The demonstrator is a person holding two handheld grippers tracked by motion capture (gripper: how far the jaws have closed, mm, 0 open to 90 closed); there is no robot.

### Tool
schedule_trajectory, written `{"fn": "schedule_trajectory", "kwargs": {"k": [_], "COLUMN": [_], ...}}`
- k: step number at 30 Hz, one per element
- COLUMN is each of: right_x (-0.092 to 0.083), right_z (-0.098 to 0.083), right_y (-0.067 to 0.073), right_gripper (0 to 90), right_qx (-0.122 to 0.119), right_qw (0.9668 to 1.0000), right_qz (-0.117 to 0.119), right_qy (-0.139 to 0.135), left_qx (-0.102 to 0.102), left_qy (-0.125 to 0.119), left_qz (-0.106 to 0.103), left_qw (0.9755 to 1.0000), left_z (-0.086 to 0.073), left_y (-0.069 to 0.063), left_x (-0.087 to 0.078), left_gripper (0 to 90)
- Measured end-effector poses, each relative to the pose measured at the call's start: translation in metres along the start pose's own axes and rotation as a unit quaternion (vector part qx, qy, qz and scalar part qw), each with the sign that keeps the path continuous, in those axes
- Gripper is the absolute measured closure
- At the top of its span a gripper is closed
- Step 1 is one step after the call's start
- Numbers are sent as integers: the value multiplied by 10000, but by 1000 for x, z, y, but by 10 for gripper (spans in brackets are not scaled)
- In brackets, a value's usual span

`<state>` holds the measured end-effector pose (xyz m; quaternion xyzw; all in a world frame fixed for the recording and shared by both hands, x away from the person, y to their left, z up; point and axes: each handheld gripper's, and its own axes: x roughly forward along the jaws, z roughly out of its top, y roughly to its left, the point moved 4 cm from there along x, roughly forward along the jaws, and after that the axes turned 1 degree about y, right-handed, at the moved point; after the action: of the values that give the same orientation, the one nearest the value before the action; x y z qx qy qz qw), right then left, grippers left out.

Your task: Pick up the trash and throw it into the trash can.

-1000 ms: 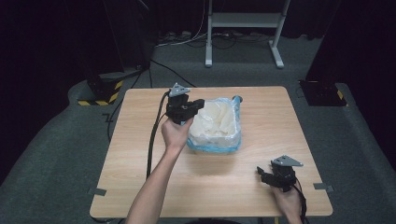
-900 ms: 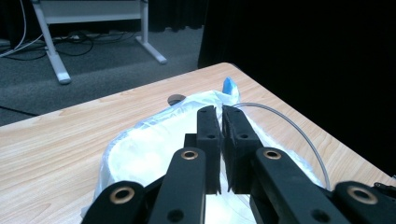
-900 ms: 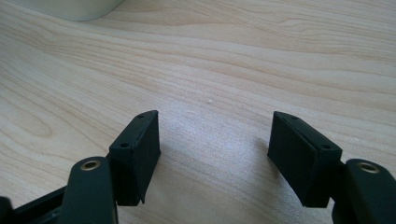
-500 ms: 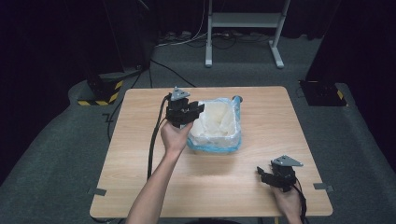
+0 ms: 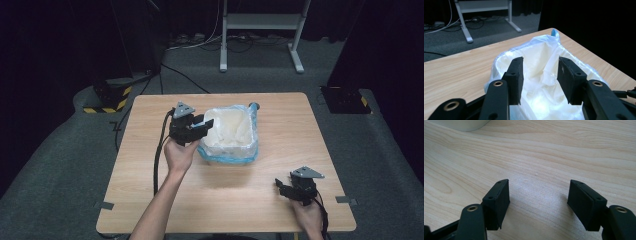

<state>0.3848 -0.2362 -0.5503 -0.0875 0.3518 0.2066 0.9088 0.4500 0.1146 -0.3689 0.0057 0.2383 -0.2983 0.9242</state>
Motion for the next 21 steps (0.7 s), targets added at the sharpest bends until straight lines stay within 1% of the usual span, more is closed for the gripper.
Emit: {"fn": "schedule_trajectory", "kwargs": {"k": [5,10,21], "right_x": [0,0,0], "right_z": [0,0,0], "right_y": [0,0,0], "right_gripper": [334,334,333], "right_qx": [-5,-4,-1], "right_qw": [10000,10000,10000], "right_qz": [0,0,0], "right_qy": [0,0,1], "left_qx": [16,-22,-7], "left_qy": [-45,-78,-25], "left_qz": [9,8,6], "left_qw": [10000,10000,10000], "left_z": [-8,-16,-32], "left_y": [-1,-1,-4], "left_x": [-11,-22,-37], "left_gripper": [544,544,531]}}
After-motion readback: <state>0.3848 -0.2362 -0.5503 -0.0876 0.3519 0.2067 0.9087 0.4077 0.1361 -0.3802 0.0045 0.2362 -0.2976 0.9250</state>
